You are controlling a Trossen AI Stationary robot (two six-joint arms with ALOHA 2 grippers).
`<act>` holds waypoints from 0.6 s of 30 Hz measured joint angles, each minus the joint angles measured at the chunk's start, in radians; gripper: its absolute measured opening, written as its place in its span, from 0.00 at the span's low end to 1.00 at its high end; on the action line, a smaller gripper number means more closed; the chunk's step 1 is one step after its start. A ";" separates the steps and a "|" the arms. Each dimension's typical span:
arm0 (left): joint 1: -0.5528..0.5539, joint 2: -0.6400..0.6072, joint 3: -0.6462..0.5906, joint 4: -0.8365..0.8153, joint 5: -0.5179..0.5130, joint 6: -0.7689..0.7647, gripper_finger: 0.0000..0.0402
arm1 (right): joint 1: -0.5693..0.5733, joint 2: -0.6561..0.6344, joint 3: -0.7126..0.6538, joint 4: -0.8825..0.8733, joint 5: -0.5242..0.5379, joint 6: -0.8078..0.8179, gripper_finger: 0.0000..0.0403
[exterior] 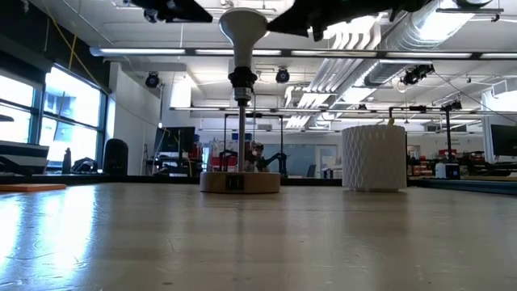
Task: Screw lightbulb
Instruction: Insert the light bulb into the brown lamp
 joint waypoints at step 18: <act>0.025 -0.031 0.001 -0.053 0.171 -0.052 0.00 | 0.000 -0.040 0.000 0.052 0.257 0.149 0.00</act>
